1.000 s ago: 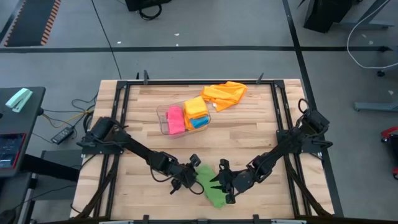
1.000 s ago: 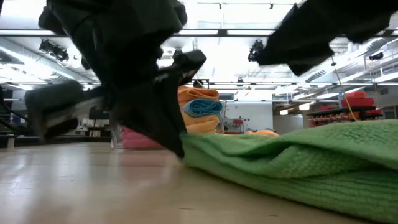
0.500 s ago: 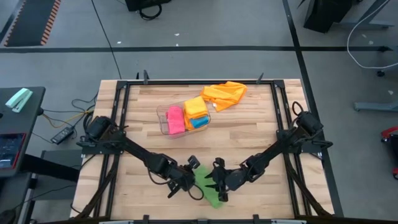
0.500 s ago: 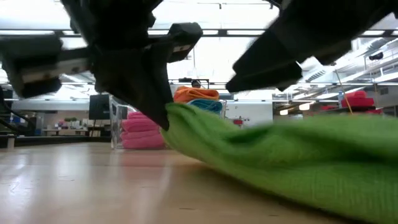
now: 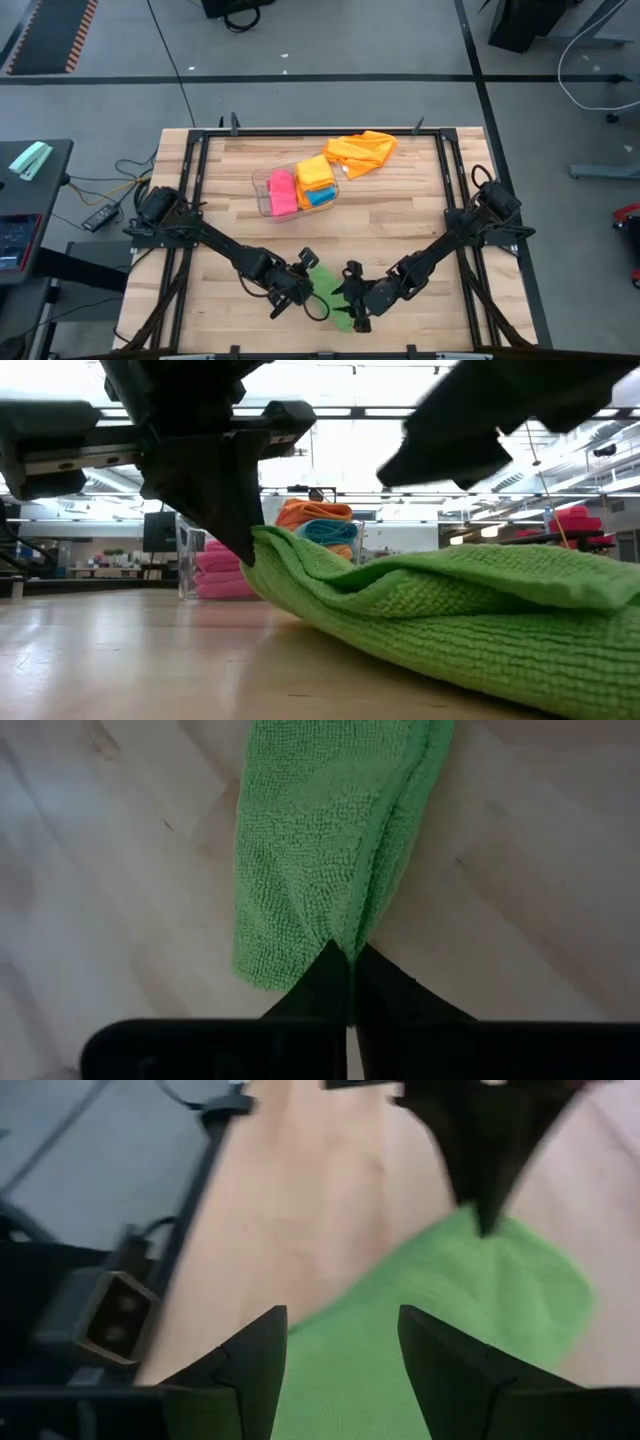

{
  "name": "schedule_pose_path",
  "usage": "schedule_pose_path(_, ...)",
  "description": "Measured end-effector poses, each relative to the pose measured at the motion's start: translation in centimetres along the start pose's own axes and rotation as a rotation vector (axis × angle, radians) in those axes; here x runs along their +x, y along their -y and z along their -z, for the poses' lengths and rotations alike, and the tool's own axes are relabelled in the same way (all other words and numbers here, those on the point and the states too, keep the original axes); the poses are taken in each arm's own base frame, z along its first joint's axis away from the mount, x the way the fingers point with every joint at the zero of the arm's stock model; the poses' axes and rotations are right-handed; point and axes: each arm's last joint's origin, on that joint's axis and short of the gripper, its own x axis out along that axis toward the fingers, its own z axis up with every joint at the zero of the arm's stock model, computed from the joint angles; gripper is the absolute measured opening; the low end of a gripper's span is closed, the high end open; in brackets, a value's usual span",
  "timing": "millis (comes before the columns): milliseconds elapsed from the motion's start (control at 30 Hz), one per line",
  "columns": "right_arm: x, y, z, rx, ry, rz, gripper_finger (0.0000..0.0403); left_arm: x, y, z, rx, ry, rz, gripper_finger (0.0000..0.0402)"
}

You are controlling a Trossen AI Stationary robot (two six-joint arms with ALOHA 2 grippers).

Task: Fold microfiber towels
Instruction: Fold the green microfiber cloth

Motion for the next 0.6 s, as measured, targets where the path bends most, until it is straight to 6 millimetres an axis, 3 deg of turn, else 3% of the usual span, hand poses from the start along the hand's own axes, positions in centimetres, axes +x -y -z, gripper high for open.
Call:
schedule_pose_path(133, 0.2, 1.2, 0.5, 0.075, -0.065, 0.088, 0.0200, -0.3, 0.8, -0.3, 0.119, -0.014, -0.050, 0.0014)
schedule_pose_path(300, 1.1, 4.0, 0.6, 0.172, -0.138, 0.071, 0.0200, -0.8, 1.7, -0.8, 0.241, -0.053, -0.155, 0.0019)
schedule_pose_path(600, 2.1, 9.4, -1.0, 0.247, -0.180, -0.110, 0.0206, -1.3, 2.4, -1.0, 0.334, -0.114, -0.281, 0.0017)
